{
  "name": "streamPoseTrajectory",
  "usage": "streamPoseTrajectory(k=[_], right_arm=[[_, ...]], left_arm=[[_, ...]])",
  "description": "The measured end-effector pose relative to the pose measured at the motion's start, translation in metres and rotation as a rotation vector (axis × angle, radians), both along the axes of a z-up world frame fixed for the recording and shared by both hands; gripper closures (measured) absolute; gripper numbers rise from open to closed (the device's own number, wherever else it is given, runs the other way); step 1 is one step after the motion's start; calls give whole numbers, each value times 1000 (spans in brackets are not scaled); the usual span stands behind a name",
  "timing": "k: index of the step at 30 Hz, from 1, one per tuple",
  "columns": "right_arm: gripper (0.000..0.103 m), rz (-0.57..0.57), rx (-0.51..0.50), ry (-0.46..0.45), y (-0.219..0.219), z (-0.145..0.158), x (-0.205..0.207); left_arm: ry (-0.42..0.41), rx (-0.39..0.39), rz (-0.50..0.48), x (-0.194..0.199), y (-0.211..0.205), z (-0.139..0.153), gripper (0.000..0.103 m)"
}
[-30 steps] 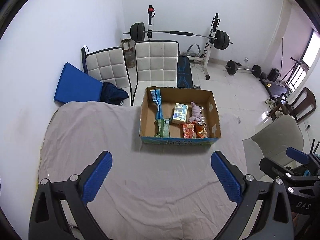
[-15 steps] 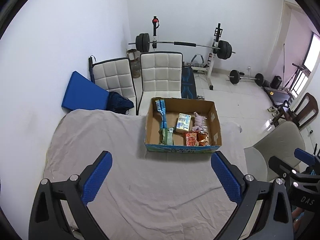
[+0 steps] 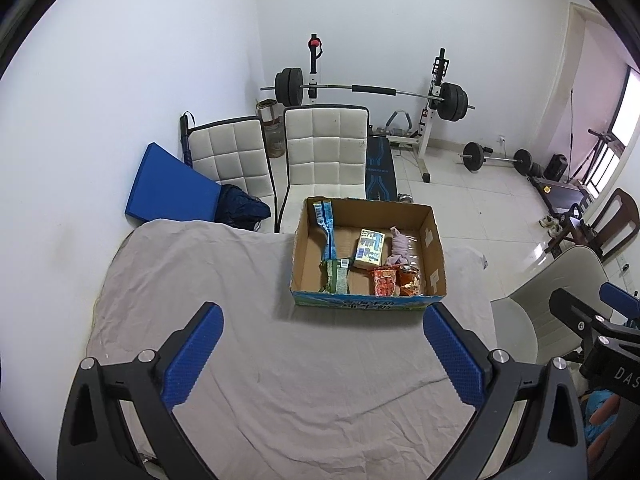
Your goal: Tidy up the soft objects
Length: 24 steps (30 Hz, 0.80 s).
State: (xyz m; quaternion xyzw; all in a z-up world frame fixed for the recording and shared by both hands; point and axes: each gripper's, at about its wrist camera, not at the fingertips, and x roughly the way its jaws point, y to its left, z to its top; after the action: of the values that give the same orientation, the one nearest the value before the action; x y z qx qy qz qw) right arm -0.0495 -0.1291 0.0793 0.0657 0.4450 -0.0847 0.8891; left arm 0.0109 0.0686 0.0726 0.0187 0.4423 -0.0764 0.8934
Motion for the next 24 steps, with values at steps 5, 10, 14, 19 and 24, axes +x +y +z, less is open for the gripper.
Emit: streamPoseTrajectory(k=[5,10,14,19,24], right_arm=[[0,5,-4,-1,3,-1,1],[0,4,-5,0,5,-2,2],[0,4,-8,-1,6,-4,2],[0,10,-17,-4,9,-5,0],[0,19,-23,-8,12,-6,-1]], left_arm=[[-2,1,5,0,-1,0,0],[-6,4,7,1,2,-2,0],[-8,6,9,1,1,-2,0],[-15,12,8,2,4,-3,0],[-22,19,0,2,5,-3,0]])
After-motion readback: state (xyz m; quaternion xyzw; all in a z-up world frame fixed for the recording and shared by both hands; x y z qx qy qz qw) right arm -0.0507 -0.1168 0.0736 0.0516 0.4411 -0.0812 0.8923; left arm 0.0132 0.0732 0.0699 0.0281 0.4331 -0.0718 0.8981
